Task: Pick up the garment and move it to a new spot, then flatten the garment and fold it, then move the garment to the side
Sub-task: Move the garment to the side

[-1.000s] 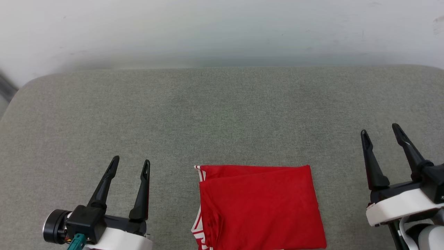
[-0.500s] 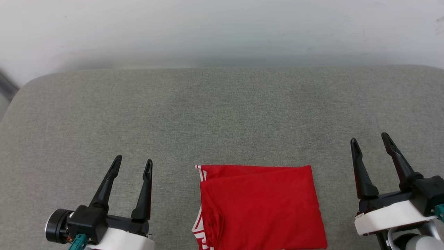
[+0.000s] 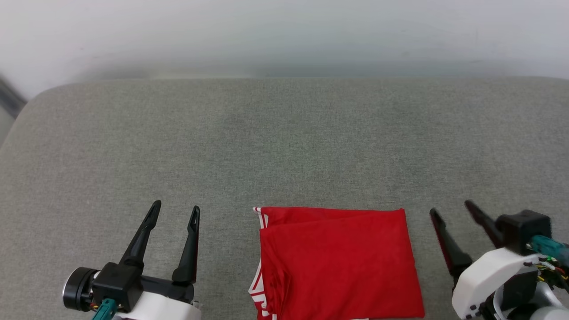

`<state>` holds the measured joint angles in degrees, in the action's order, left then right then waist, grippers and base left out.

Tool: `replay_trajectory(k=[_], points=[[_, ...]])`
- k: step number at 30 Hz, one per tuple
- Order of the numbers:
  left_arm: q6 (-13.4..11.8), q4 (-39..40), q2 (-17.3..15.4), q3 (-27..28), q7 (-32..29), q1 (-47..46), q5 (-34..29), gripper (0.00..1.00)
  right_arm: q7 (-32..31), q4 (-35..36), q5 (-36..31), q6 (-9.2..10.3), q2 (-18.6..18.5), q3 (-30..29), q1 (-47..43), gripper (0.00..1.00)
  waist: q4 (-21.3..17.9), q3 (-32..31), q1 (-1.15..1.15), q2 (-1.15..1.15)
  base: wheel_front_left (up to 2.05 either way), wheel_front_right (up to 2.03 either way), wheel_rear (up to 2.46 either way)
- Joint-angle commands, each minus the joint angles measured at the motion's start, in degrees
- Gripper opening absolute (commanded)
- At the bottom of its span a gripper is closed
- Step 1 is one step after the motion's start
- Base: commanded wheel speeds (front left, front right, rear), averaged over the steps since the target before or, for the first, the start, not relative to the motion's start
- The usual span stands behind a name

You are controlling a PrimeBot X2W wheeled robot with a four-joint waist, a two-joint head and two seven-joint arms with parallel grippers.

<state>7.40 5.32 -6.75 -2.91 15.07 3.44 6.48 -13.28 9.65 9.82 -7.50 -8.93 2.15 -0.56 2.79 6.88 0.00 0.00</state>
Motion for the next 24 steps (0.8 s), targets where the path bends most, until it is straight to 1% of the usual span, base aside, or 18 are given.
replay_trajectory(k=[1, 3, 4, 8, 10, 15, 17, 24], points=[[0.1, -0.2, -0.3, -0.1, 0.1, -0.7, 0.2, 1.0, -6.2, 1.5, 2.1, 0.02, -1.3, 0.9, -1.2, 1.0, 0.3, 0.6, 0.0, 0.0, 0.0, 0.0, 0.0], [0.1, -0.3, -0.4, -0.2, 0.1, -1.1, 0.2, 1.0, -13.6, 3.4, 3.8, 0.02, -2.6, 1.6, -1.6, 1.0, 0.6, 1.2, 0.0, 0.0, 0.0, 0.0, 0.0], [0.1, -0.4, -0.4, -0.3, 0.1, -1.2, 0.2, 1.0, -16.9, 4.4, 4.4, 0.03, -2.7, 1.4, -1.5, 1.0, 0.7, 1.5, 0.0, 0.0, 0.0, 0.0, 0.0], [0.1, -0.8, -0.4, -0.9, 0.1, -2.1, 0.2, 1.0, -29.6, 6.1, 4.9, 0.02, -2.1, 0.0, -1.6, 1.0, 1.5, 2.8, 0.0, 0.0, 0.0, 0.0, 0.0], [0.1, -0.9, -0.4, -1.4, 0.1, -2.7, 0.2, 1.0, -33.8, 6.5, 5.2, 0.02, -1.5, -0.1, -0.6, 1.0, 2.2, 3.5, 0.0, 0.0, 0.0, 0.0, 0.0], [0.1, -1.5, -0.7, -2.6, 0.1, -4.0, 0.2, 1.0, -38.9, 4.2, 4.6, 0.02, -0.3, 0.1, 1.4, 1.0, 3.9, 5.1, 0.0, 0.0, 0.0, 0.0, 0.0], [0.1, -1.6, -0.8, -2.7, 0.1, -4.2, 0.3, 1.0, -39.3, 3.6, 4.1, 0.02, -0.3, 0.0, 1.9, 1.0, 4.3, 5.3, 0.0, 0.0, 0.0, 0.0, 0.0], [0.1, -2.0, -0.9, -3.4, 0.1, -5.2, 0.3, 1.0, -40.0, -3.3, 4.3, 0.02, 1.7, 1.1, 2.7, 1.0, 6.0, 6.5, 0.0, 0.0, 0.0, 0.0, 0.0]])
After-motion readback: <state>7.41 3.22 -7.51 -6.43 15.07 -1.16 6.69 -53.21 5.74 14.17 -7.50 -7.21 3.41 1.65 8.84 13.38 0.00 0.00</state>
